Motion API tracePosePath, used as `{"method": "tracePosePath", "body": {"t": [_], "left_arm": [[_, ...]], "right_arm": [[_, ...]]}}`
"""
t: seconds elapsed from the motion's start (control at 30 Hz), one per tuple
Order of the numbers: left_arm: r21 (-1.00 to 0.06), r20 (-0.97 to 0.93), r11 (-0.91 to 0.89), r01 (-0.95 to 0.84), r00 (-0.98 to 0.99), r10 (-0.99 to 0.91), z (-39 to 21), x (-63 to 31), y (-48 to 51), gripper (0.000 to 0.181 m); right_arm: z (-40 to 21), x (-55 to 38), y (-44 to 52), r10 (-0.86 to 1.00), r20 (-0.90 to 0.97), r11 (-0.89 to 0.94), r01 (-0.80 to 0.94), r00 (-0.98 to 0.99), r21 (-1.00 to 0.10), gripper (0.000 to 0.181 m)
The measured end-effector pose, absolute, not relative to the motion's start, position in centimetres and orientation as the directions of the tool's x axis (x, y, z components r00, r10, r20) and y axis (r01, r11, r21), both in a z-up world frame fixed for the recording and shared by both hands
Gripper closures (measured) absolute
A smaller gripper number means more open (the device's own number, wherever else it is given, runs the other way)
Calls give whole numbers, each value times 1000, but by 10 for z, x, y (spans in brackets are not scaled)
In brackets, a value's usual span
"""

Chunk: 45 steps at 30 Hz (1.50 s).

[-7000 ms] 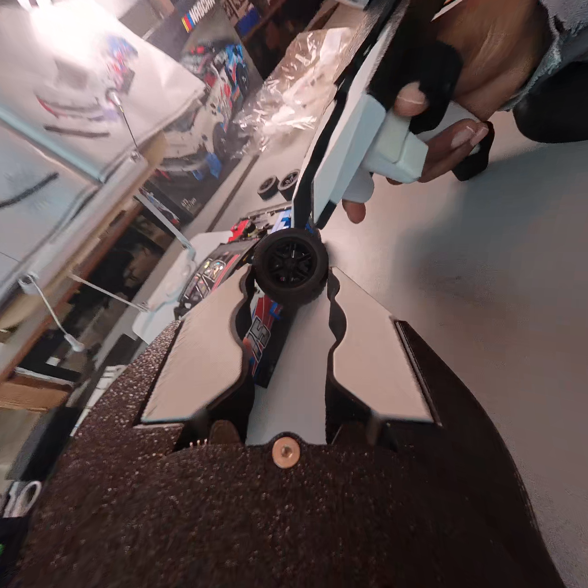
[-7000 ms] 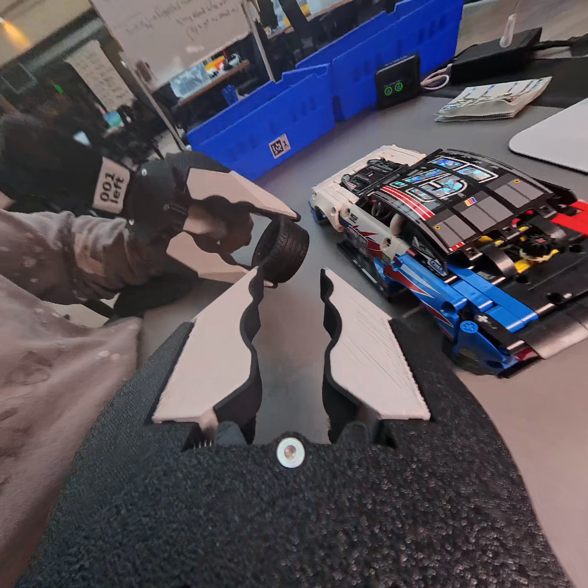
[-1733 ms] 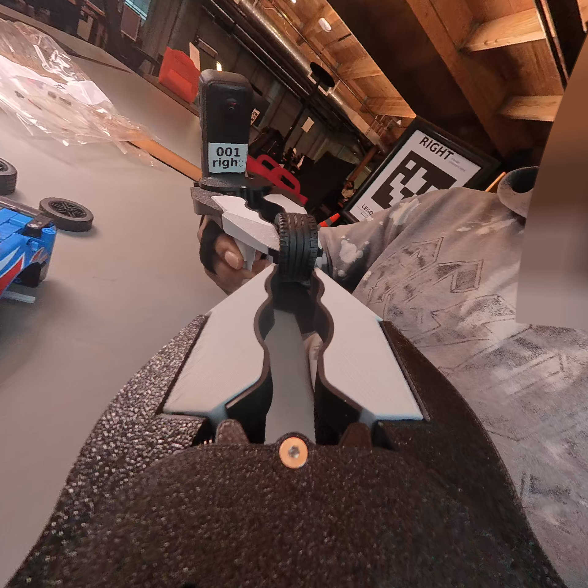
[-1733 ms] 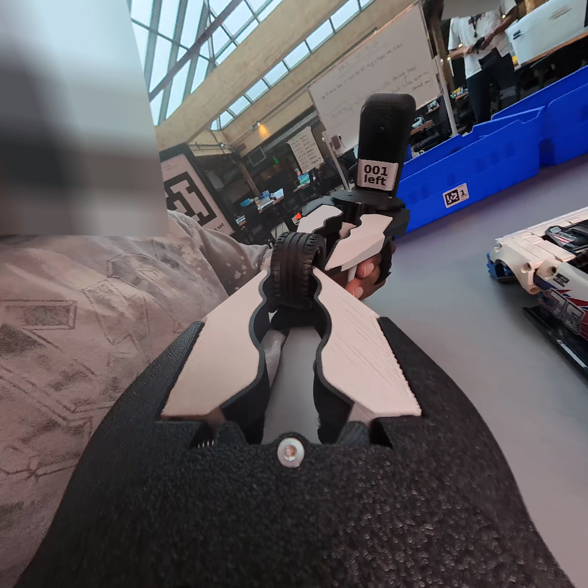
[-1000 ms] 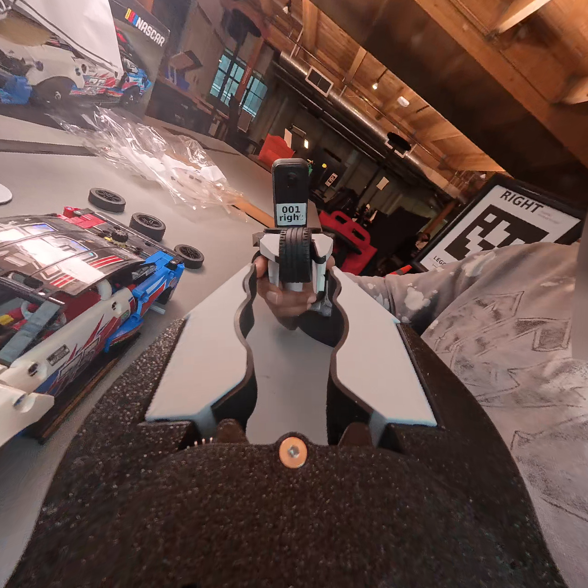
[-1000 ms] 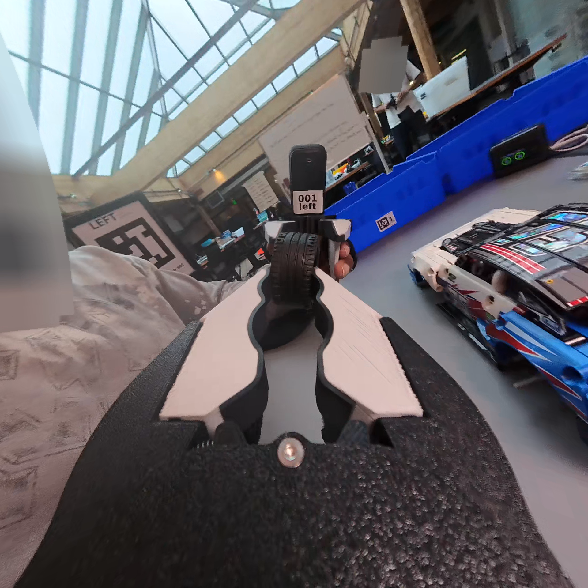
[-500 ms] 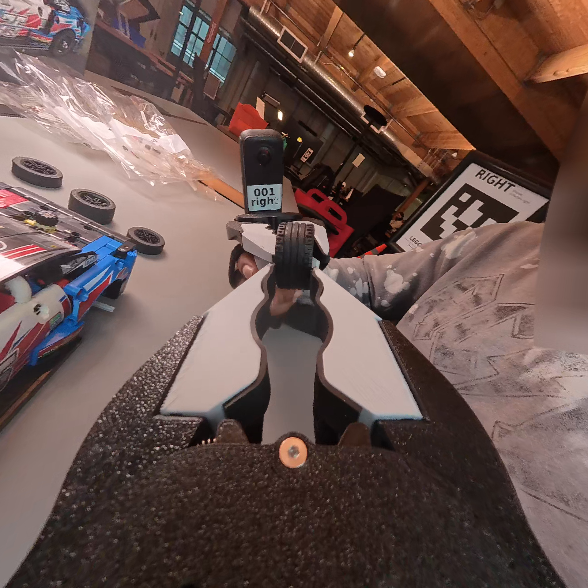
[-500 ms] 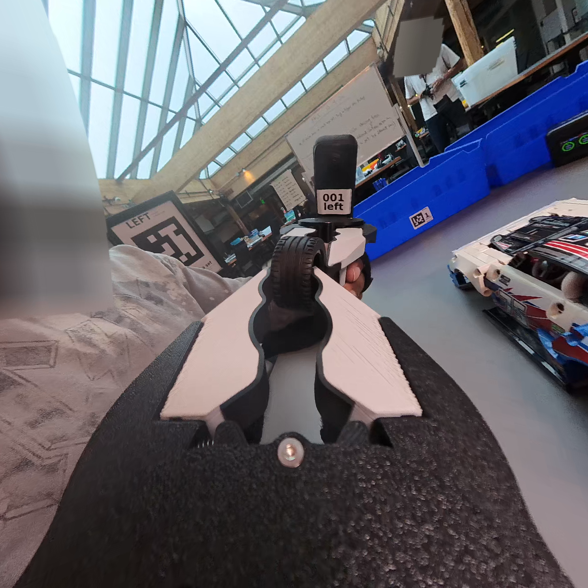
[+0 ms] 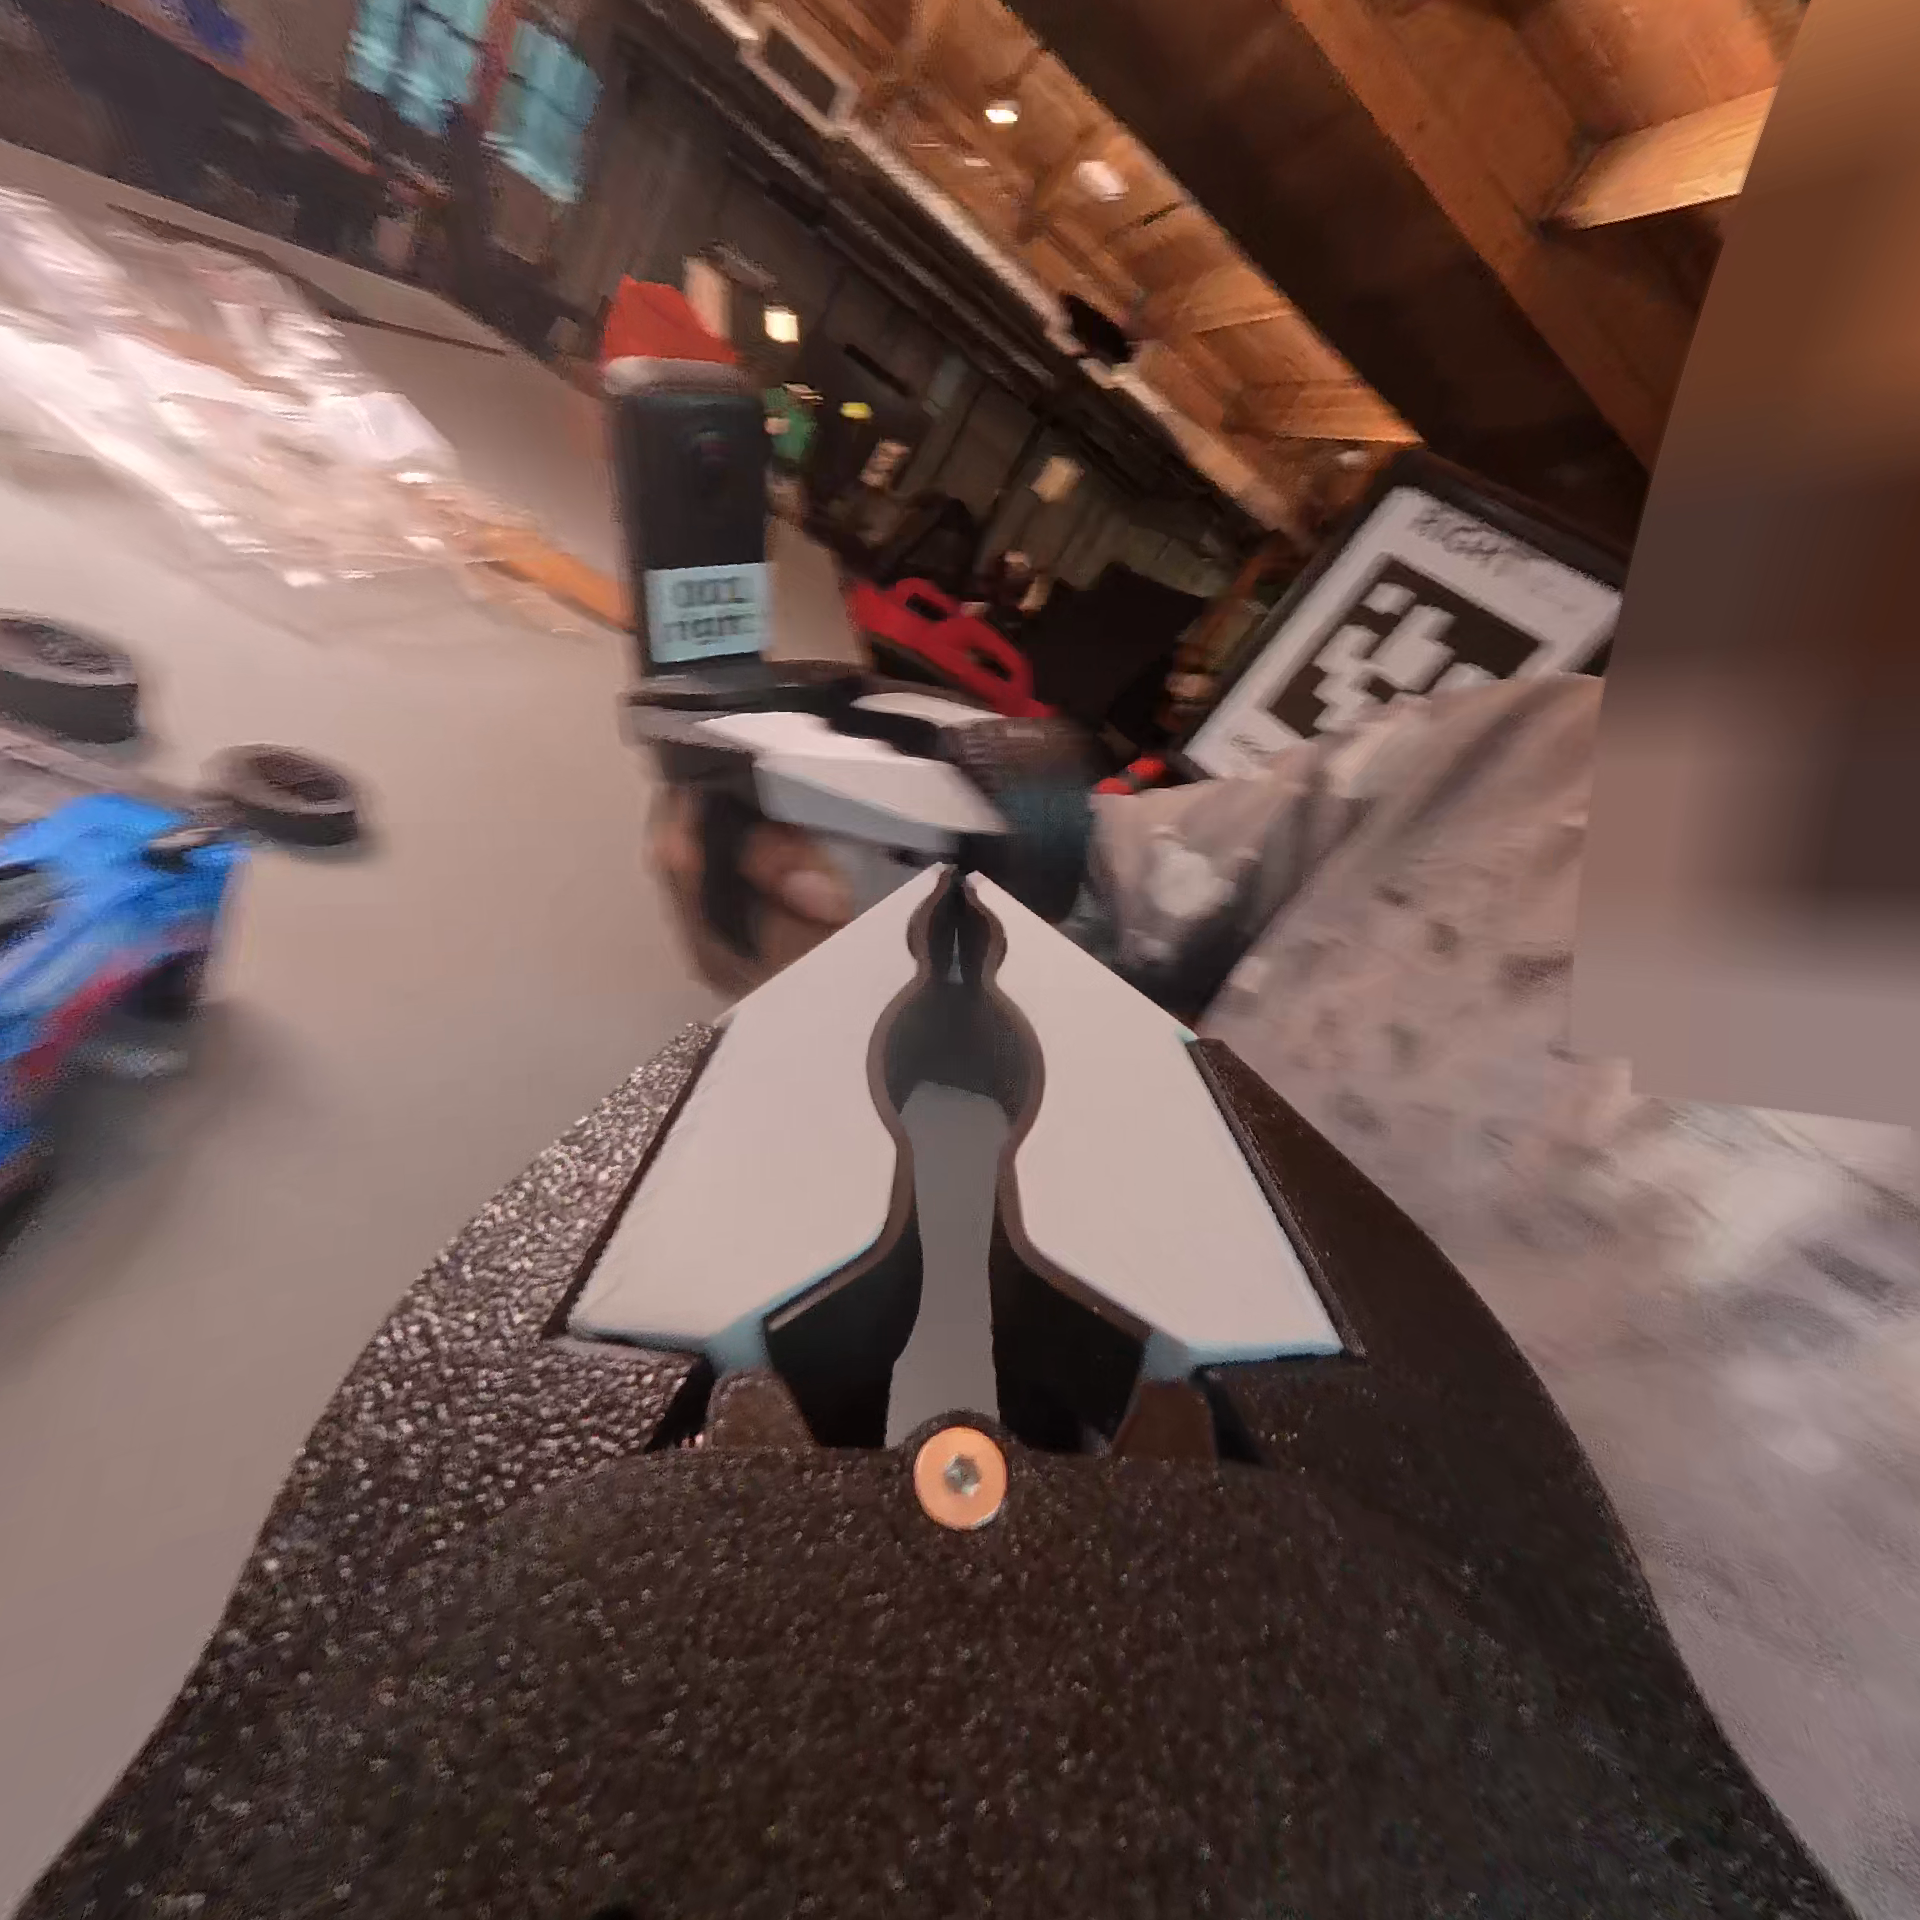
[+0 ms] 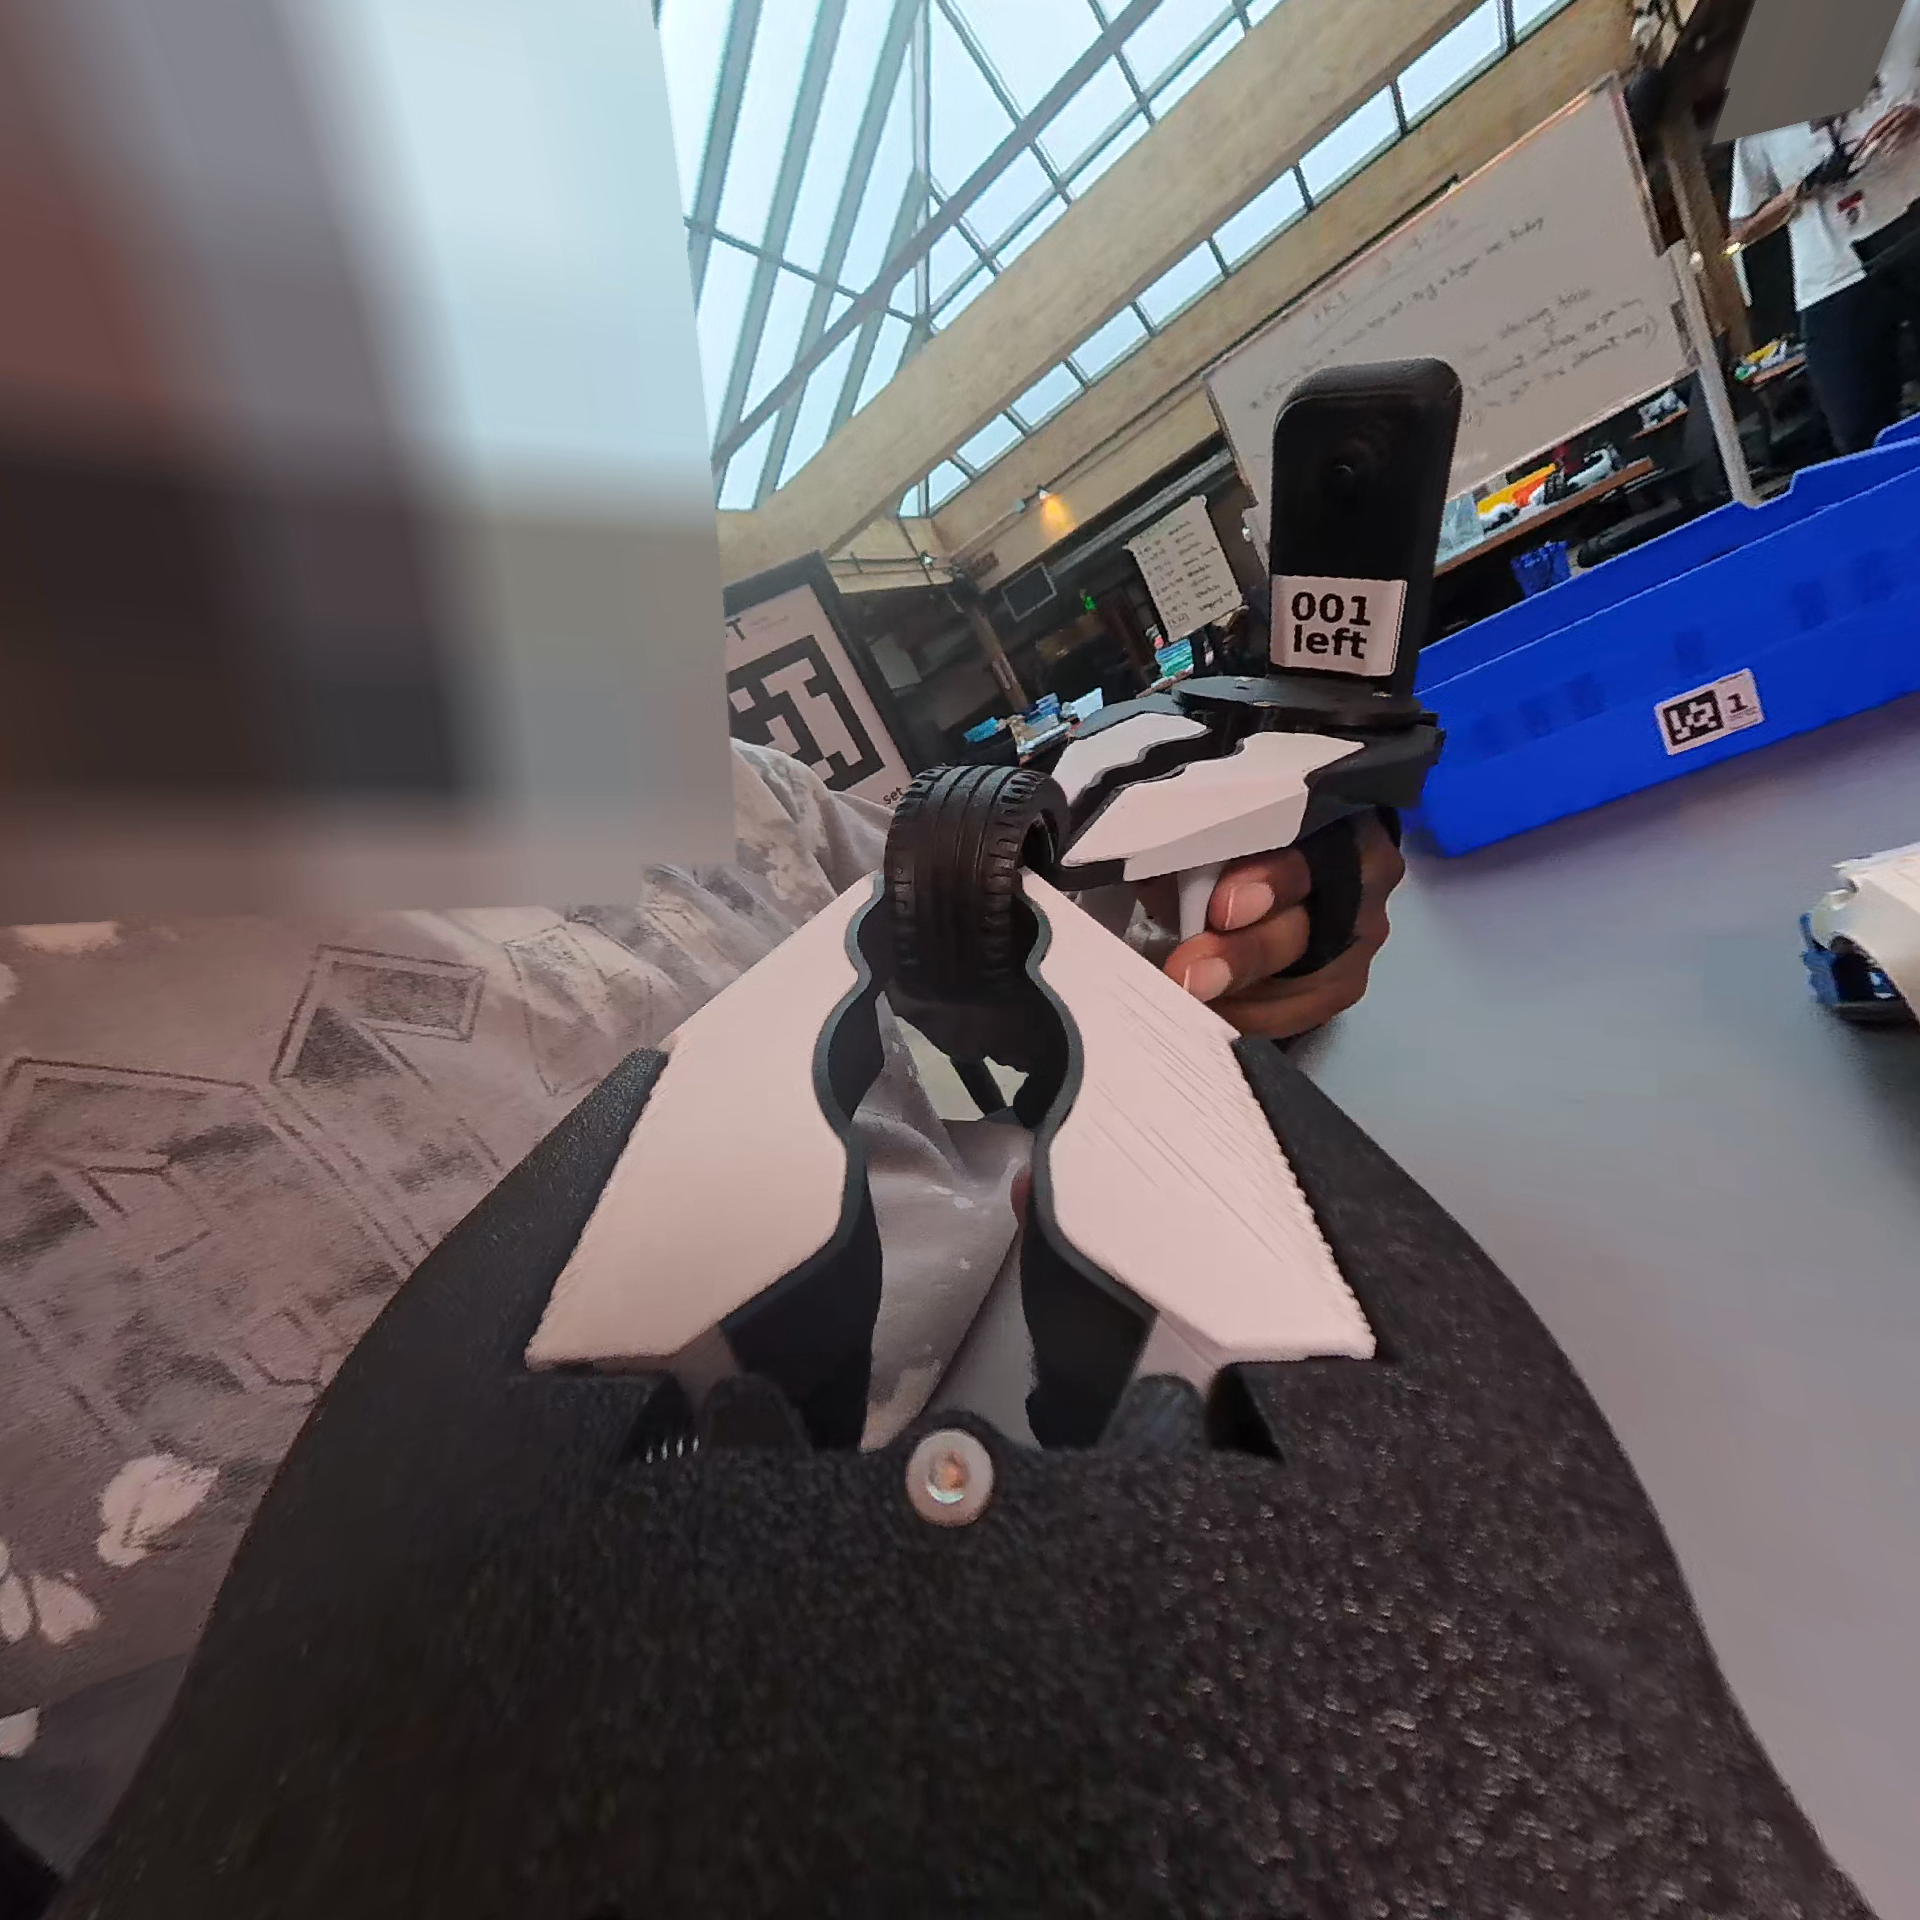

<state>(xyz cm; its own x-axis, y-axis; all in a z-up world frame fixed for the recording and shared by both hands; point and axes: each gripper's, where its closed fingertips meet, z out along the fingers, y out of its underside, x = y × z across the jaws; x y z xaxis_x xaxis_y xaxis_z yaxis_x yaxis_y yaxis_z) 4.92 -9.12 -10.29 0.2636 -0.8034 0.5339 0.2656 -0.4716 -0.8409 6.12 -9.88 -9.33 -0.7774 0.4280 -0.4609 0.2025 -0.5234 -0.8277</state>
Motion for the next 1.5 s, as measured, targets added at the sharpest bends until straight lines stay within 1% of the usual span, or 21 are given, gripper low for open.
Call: {"method": "tracePosePath", "body": {"t": [0.03, 0.07, 0.1, 0.13, 0.17, 0.2, 0.27, 0.3, 0.37, 0.47, 0.5, 0.53, 0.6, 0.83, 1.0, 1.03, 1.1, 1.17, 1.33, 1.5], "left_arm": [[-860, 510, -438, 263, 400, -761, -115, 36, -74, 181], [-839, 544, -446, 312, 458, -704, -122, 18, -62, 181], [-805, 592, -478, 352, 421, -687, -118, 14, -65, 181], [-851, 525, -441, 285, 450, -723, -118, 22, -74, 181], [-896, 445, -384, 225, 461, -768, -112, 32, -83, 181], [-913, 407, -346, 215, 465, -786, -103, 36, -86, 181], [-929, 368, -290, 229, 511, -776, -90, 28, -81, 181], [-926, 374, -283, 250, 500, -781, -85, 23, -81, 174], [-900, 426, -313, 303, 464, -777, -83, 15, -81, 150], [-891, 444, -349, 292, 393, -805, -87, 31, -88, 137], [-900, 428, -346, 265, 390, -815, -89, 38, -91, 137], [-912, 407, -338, 234, 397, -823, -91, 43, -92, 143], [-919, 391, -330, 214, 409, -824, -93, 45, -92, 160], [-909, 415, -360, 210, 385, -825, -94, 44, -95, 164], [-901, 432, -381, 206, 362, -826, -95, 45, -98, 173], [-901, 433, -383, 205, 371, -822, -96, 44, -97, 177], [-896, 443, -389, 213, 388, -808, -98, 43, -94, 179], [-899, 439, -388, 205, 416, -796, -100, 42, -91, 180], [-923, 380, -352, 157, 522, -764, -111, 41, -83, 181], [-952, 278, -294, 83, 632, -723, -118, 40, -75, 181]], "right_arm": [[-85, 75, -108, 345, -419, -506, 209, -840, -837, 163], [-79, 82, -127, 305, -401, -465, 232, -864, -854, 163], [-92, 70, -147, 447, -319, -305, 193, -836, -933, 162], [-101, 59, -155, 571, -209, -179, 129, -794, -975, 162], [-88, 56, -148, 581, -228, -249, 95, -781, -964, 162], [-80, 57, -133, 568, -280, -329, 99, -774, -939, 162], [-81, 57, -107, 607, -303, -360, 86, -734, -929, 162], [-79, 58, -100, 608, -321, -389, 81, -726, -918, 162], [-80, 57, -91, 599, -356, -443, 73, -717, -894, 162], [-86, 53, -91, 579, -392, -467, 103, -715, -878, 161], [-88, 51, -91, 579, -398, -468, 110, -712, -877, 161], [-89, 50, -91, 576, -403, -471, 114, -711, -875, 161], [-90, 48, -93, 571, -409, -473, 123, -712, -873, 161], [-92, 49, -97, 548, -420, -474, 145, -723, -869, 162], [-91, 53, -102, 537, -407, -449, 158, -739, -879, 162], [-93, 53, -101, 544, -405, -443, 158, -735, -882, 162], [-95, 52, -99, 574, -393, -421, 152, -718, -894, 162], [-97, 51, -97, 615, -362, -378, 141, -700, -915, 162], [-109, 50, -92, 735, -237, -194, 137, -635, -971, 162], [-117, 49, -85, 784, -192, -133, 143, -590, -981, 162]]}}
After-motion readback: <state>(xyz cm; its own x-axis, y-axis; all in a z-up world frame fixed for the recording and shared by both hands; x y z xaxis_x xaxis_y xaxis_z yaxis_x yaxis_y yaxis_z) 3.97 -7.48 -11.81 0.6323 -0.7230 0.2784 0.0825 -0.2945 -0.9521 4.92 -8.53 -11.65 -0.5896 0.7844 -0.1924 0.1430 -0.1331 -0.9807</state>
